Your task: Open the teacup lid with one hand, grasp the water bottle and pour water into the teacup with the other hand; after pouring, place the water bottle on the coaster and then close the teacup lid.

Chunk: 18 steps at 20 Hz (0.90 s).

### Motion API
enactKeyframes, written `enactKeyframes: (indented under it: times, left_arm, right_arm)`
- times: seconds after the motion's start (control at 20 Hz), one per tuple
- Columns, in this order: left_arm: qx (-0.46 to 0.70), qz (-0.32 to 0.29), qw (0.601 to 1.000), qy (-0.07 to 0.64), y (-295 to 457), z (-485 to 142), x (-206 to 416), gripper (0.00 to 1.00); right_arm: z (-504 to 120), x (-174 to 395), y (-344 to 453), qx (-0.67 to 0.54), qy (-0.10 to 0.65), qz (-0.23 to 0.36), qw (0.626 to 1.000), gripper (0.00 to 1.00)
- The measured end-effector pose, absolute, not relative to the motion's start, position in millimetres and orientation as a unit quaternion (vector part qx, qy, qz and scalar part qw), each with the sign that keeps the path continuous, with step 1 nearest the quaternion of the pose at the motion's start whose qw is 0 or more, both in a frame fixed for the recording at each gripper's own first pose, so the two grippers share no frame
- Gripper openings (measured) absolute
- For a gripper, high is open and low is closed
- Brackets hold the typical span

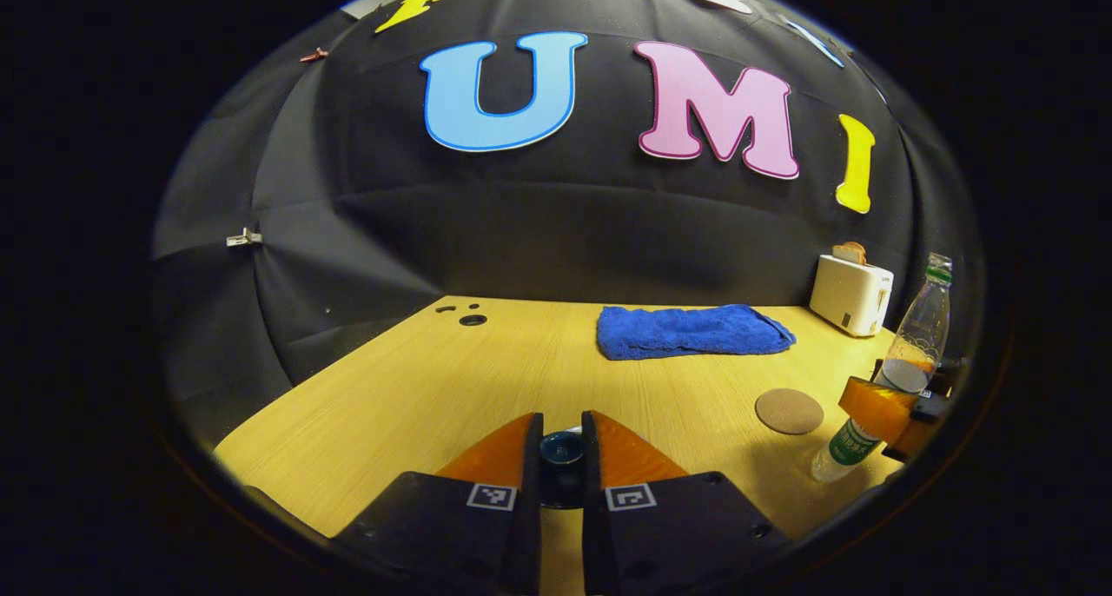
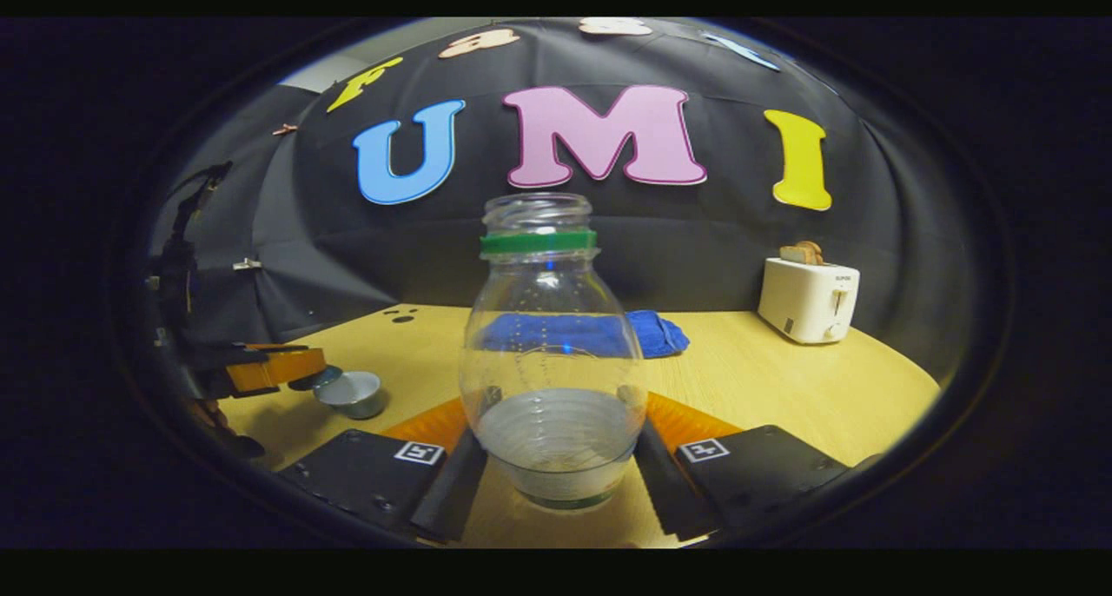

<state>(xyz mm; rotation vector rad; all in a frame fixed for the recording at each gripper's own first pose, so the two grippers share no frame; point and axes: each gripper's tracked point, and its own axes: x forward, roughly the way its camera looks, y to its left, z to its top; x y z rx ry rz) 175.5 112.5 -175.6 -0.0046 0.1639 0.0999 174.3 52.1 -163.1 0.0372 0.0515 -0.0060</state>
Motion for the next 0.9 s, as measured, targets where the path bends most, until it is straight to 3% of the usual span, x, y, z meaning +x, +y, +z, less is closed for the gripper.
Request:
enactKeyframes:
  times: [0.3, 0.45, 0.85, 0.9]
  left_arm:
    - [-0.01, 0.068, 0.994, 0.084, 128, -171, 158, 0.19]
    - [-0.009, 0.074, 0.994, 0.074, 140, -161, 147, 0.23]
    - [-0.013, 0.074, 0.995, 0.059, 180, -135, 126, 0.23]
    - [-0.02, 0.074, 0.995, 0.062, 185, -135, 125, 0.27]
  right_arm:
    - [-158, 178, 60, -0.032, 0.042, 0.009, 0.999, 0.76]
    - [-140, 184, 59, -0.092, 0.031, 0.012, 0.995, 0.74]
    - [-114, 228, 76, -0.284, 0.012, 0.005, 0.959, 0.74]
    - [-117, 234, 84, -0.305, 0.013, 0.008, 0.952, 0.74]
